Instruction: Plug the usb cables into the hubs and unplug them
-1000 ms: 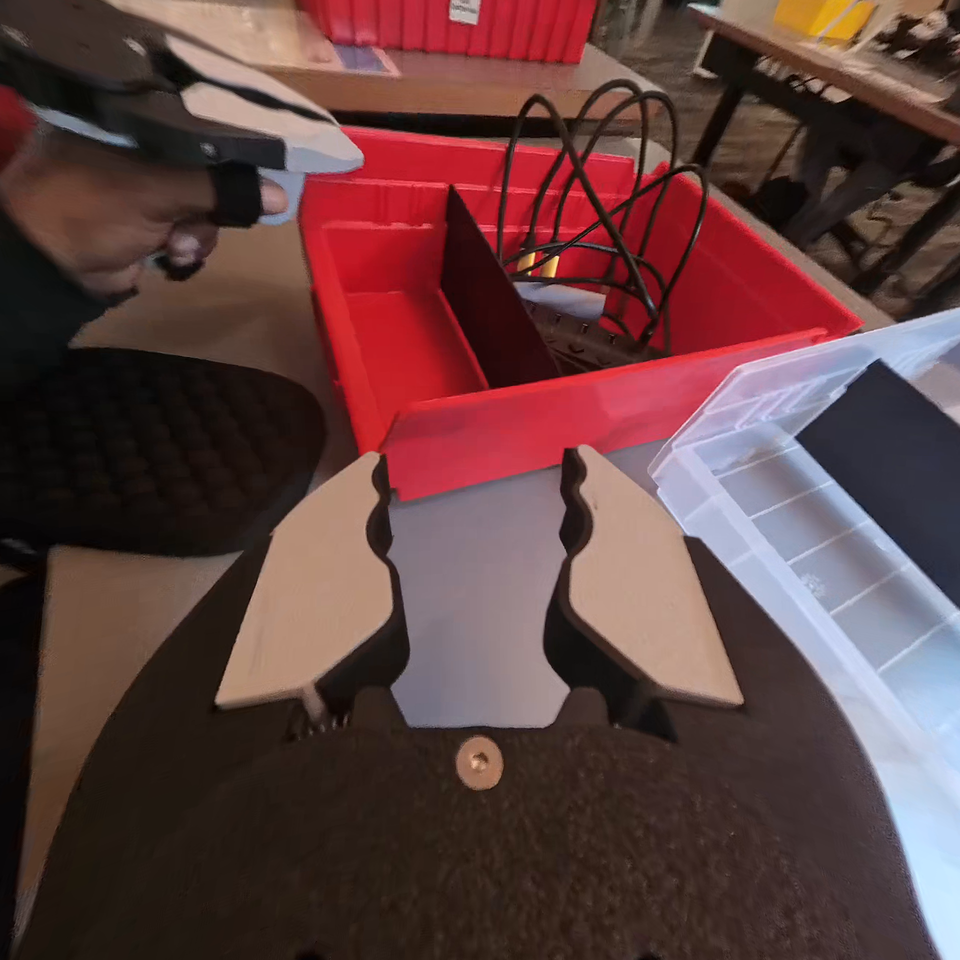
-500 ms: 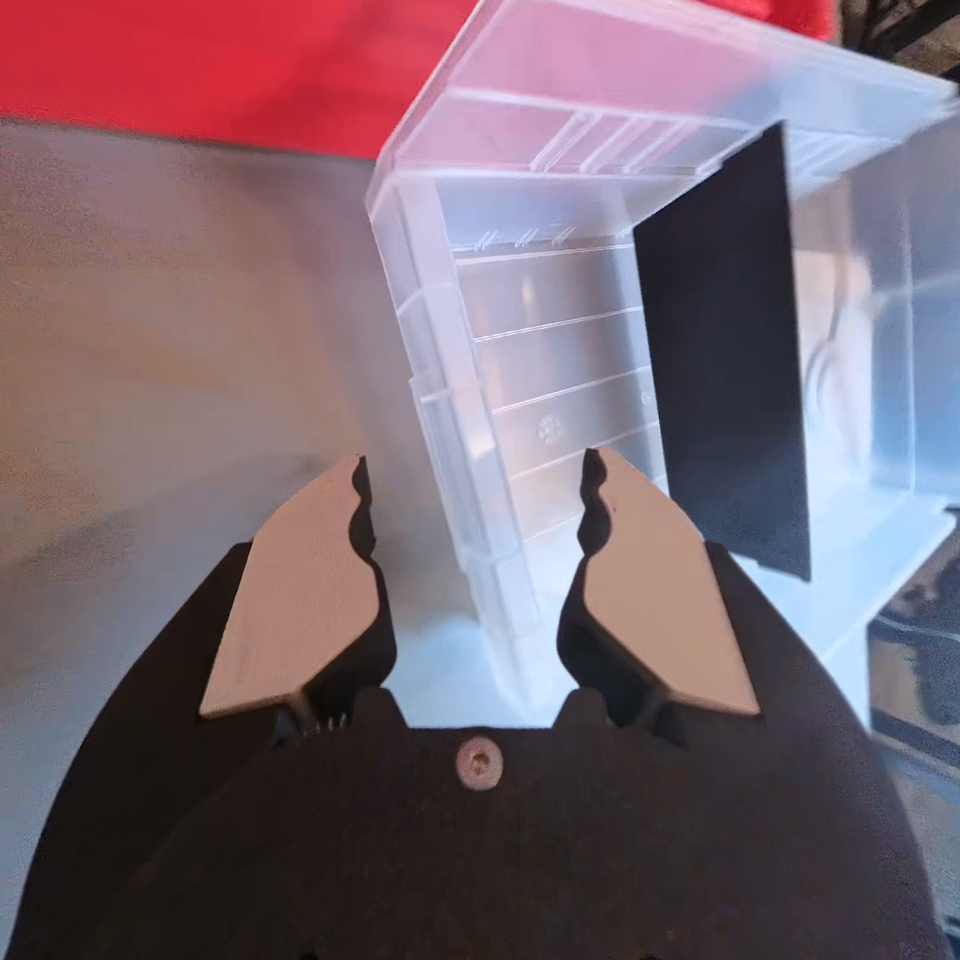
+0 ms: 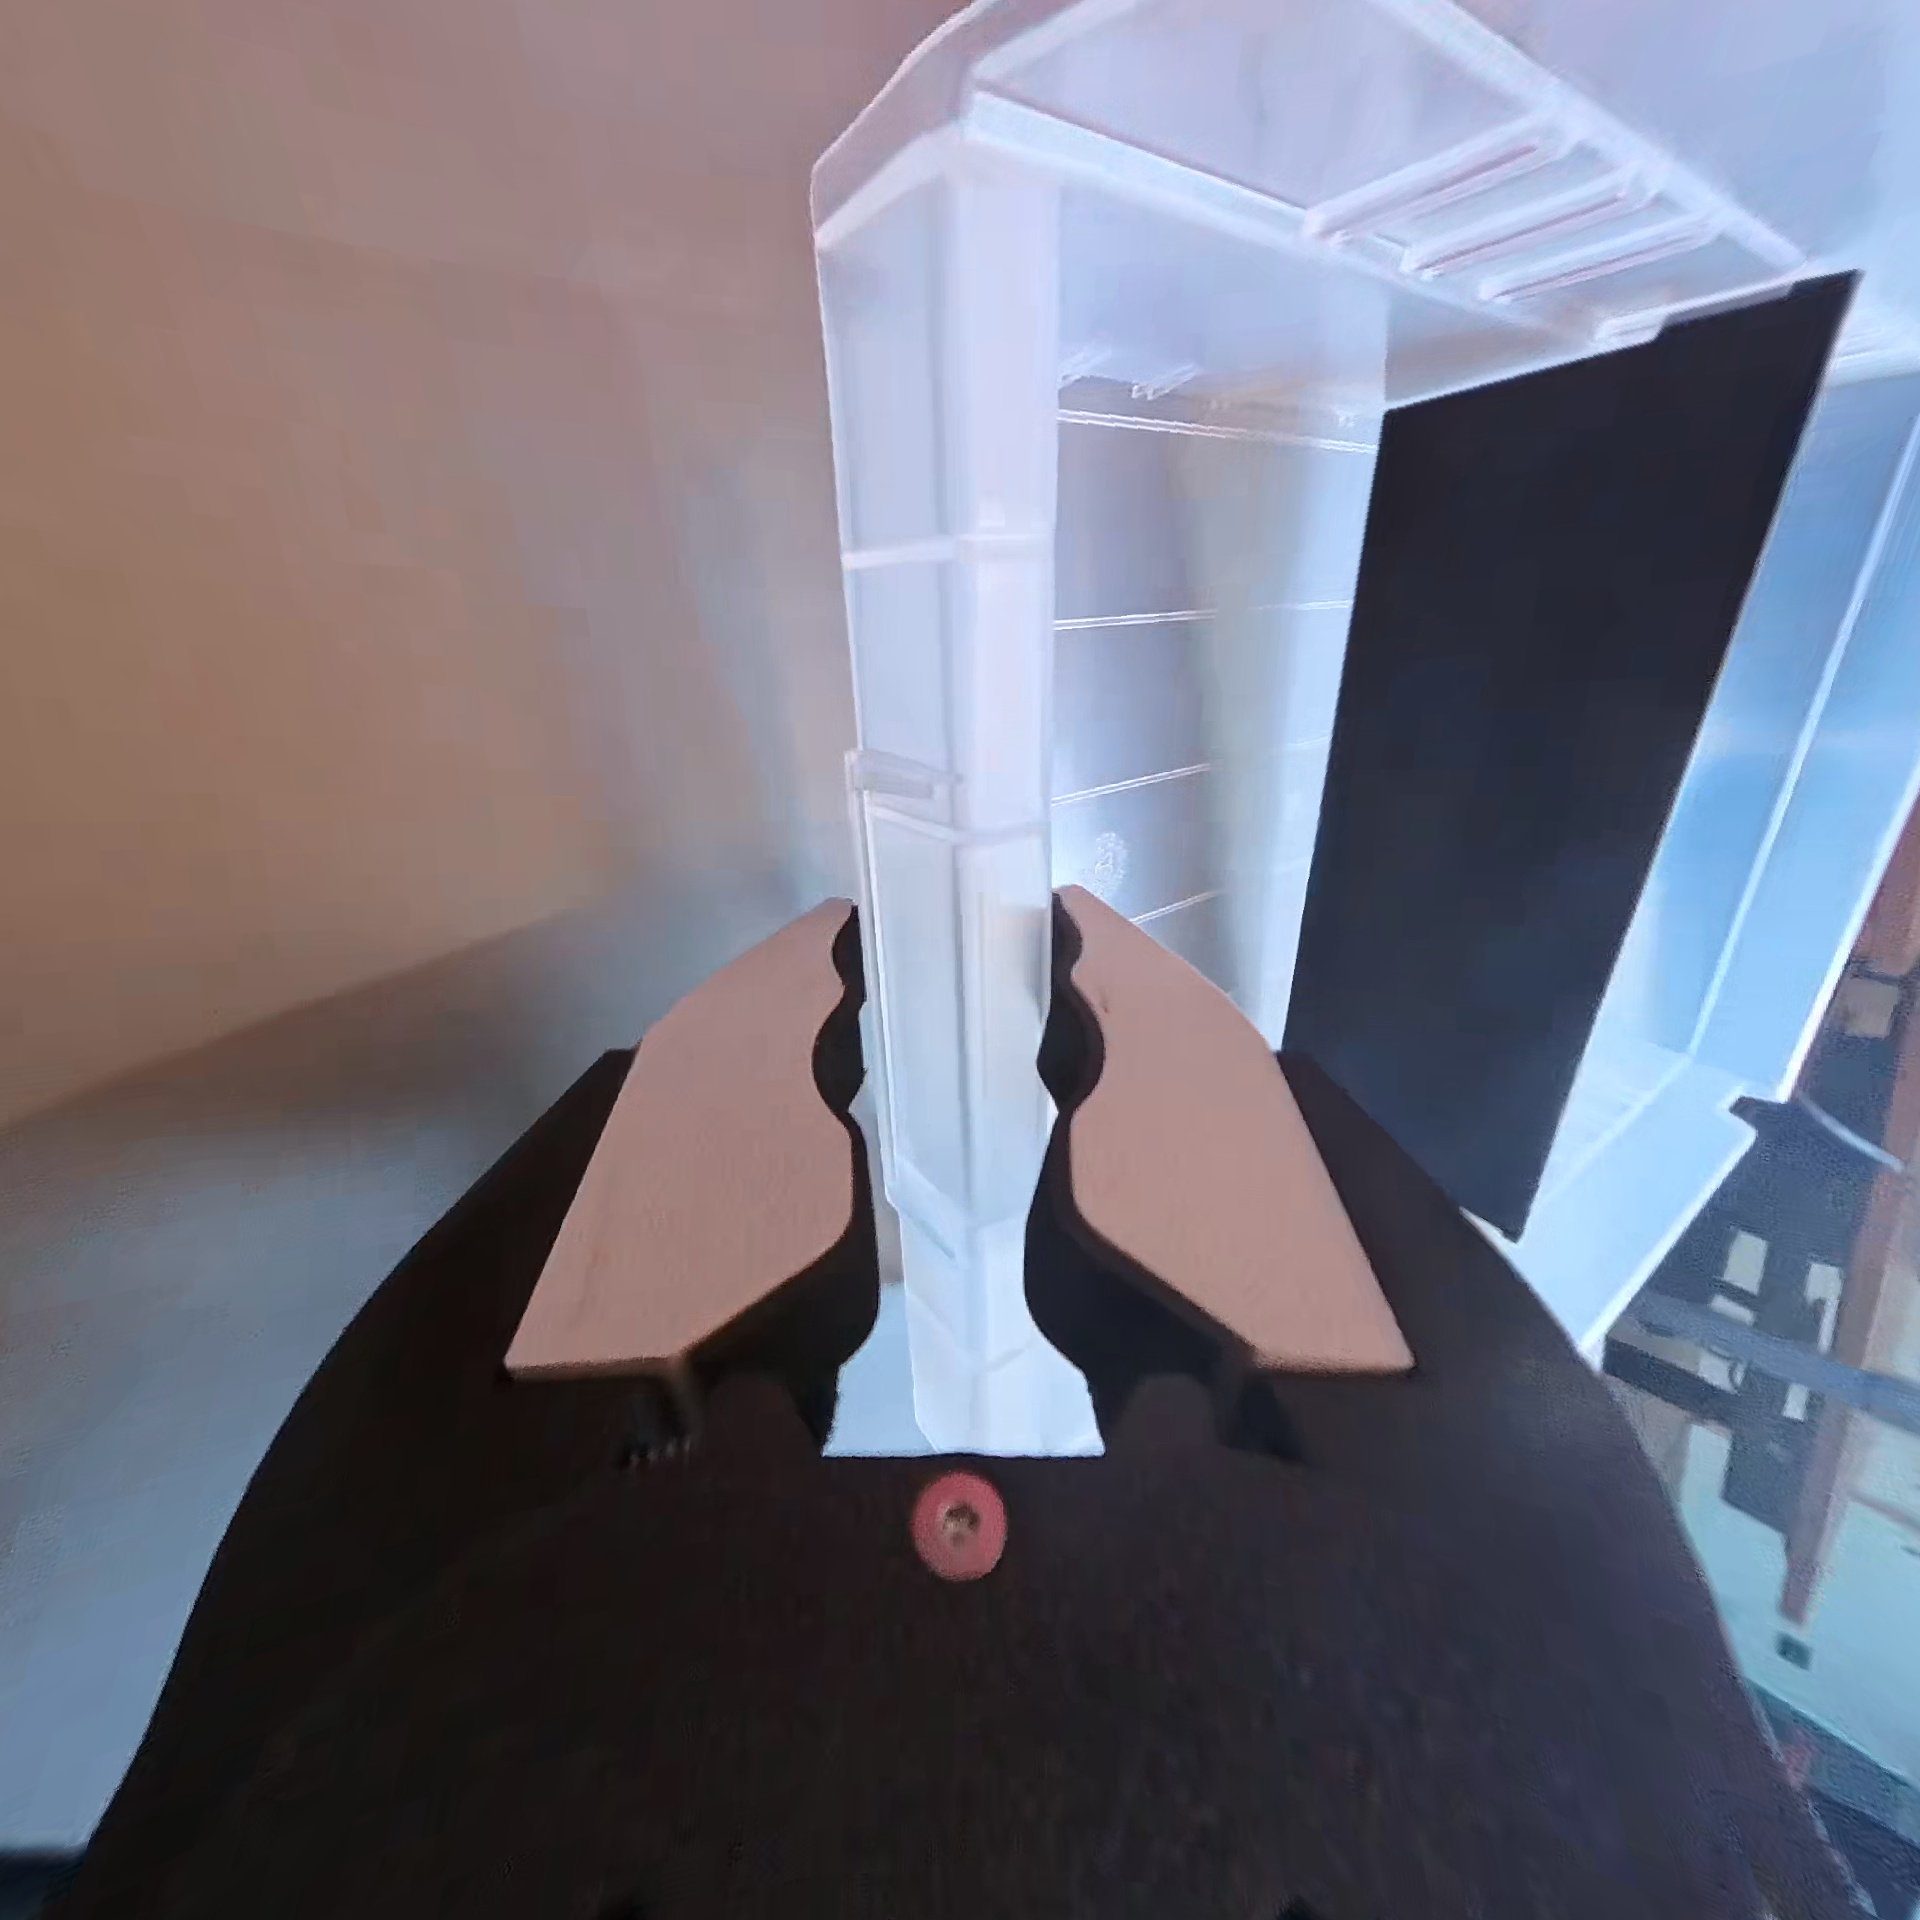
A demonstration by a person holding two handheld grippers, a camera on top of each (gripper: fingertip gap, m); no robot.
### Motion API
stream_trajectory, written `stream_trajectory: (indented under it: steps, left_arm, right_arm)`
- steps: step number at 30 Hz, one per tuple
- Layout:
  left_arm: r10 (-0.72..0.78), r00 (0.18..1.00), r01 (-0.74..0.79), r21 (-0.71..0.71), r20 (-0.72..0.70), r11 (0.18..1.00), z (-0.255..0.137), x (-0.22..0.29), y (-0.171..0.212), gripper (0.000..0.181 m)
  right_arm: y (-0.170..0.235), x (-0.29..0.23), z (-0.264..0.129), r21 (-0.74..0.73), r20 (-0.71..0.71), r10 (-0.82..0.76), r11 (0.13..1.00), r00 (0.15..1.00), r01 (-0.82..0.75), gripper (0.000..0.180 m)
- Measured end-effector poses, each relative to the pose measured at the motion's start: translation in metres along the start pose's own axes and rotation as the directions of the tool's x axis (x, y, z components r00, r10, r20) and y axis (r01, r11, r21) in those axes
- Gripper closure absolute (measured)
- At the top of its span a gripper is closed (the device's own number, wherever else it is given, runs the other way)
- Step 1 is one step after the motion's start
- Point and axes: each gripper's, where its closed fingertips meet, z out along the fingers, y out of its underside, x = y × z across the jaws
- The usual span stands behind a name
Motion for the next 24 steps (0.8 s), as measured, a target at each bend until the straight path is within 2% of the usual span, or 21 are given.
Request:
stream_trajectory:
  steps: [5, 10, 17, 24]
  left_arm:
    - [-0.038, 0.999, 0.038, 0.052, -0.004, 0.998, 0.013, -0.022, -0.008, 0.153]
    - [-0.017, 1.000, 0.020, 0.101, -0.023, 0.995, 0.021, -0.042, -0.003, 0.153]
    - [-0.021, 1.000, 0.023, 0.096, -0.019, 0.995, 0.028, -0.070, 0.011, 0.153]
    - [-0.039, 0.999, 0.038, 0.102, 0.002, 0.994, 0.035, -0.085, 0.012, 0.153]
  right_arm:
    - [0.046, -0.011, -0.036, 0.026, -0.037, 0.088, 0.996, 0.995, -0.087, 0.148]
    - [0.091, -0.008, -0.049, -0.046, -0.090, 0.095, 0.994, 0.991, -0.099, 0.148]
    - [0.134, 0.022, -0.034, -0.191, -0.102, 0.038, 0.980, 0.994, -0.057, 0.148]
    - [0.159, 0.053, -0.006, -0.229, -0.089, 0.035, 0.972, 0.995, -0.054, 0.148]
